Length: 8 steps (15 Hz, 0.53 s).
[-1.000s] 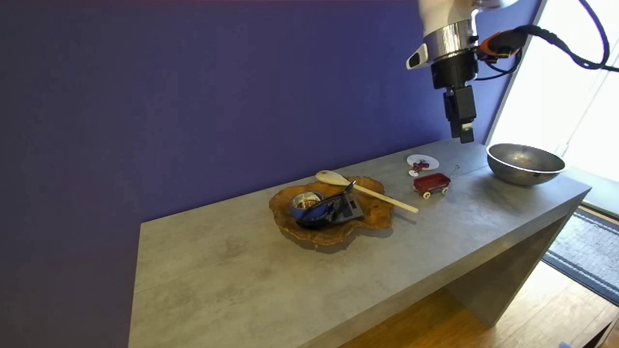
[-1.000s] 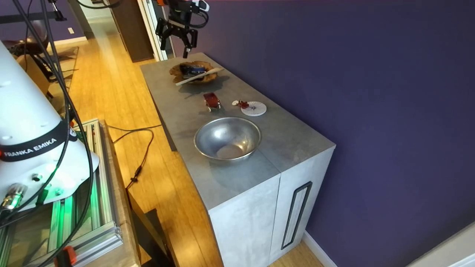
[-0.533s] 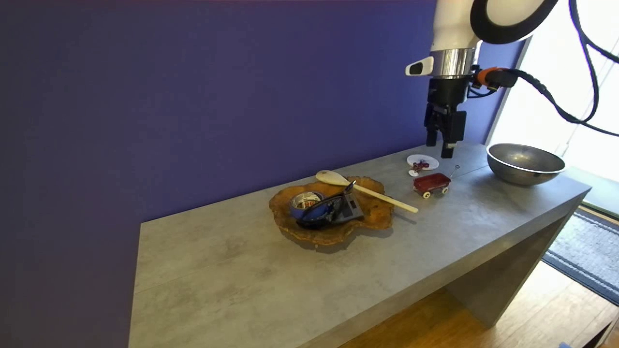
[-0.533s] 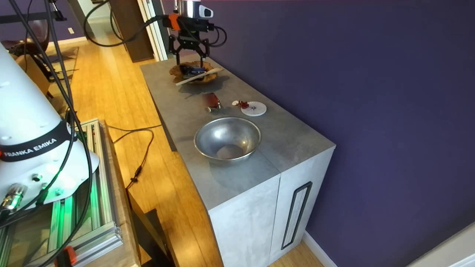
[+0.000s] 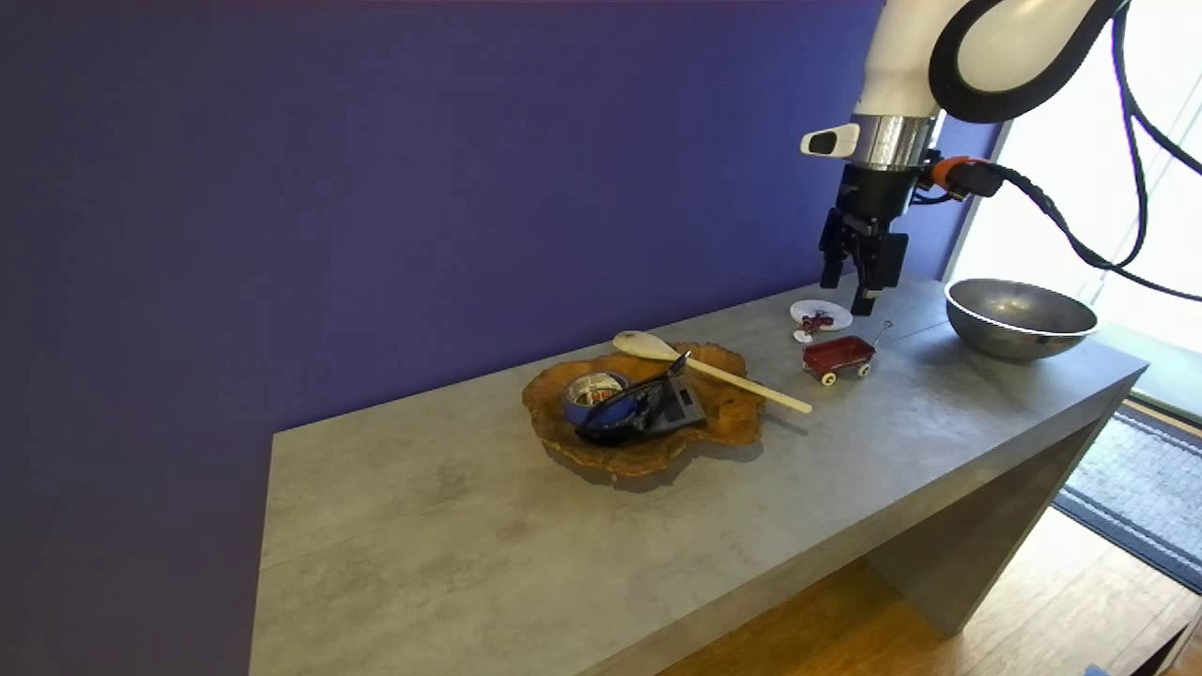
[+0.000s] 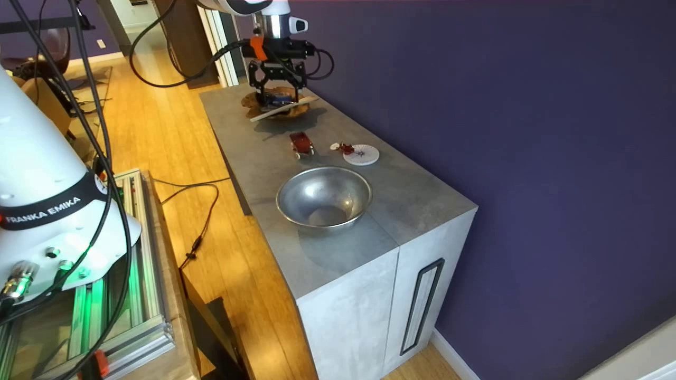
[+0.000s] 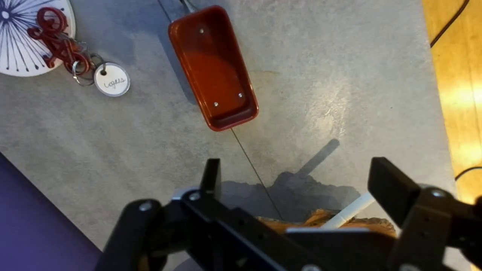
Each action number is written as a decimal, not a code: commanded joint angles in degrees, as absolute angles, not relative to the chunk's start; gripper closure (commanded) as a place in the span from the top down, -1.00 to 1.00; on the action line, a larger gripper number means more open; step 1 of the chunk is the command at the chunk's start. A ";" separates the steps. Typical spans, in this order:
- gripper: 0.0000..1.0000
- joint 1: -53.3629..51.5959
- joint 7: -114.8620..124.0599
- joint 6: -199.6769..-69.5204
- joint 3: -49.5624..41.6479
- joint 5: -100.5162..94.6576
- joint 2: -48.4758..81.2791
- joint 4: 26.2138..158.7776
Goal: Pick up the red cart on the table and move it back at forth three times on the table surface before placing it down
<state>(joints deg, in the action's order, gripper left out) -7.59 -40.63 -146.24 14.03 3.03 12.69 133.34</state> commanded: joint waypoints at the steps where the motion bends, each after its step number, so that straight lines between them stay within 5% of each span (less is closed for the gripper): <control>1: 1.00 -7.54 -41.72 -147.97 13.68 -1.08 14.06 132.99; 8: 1.00 -6.60 -46.51 -152.45 13.01 -8.35 18.82 133.21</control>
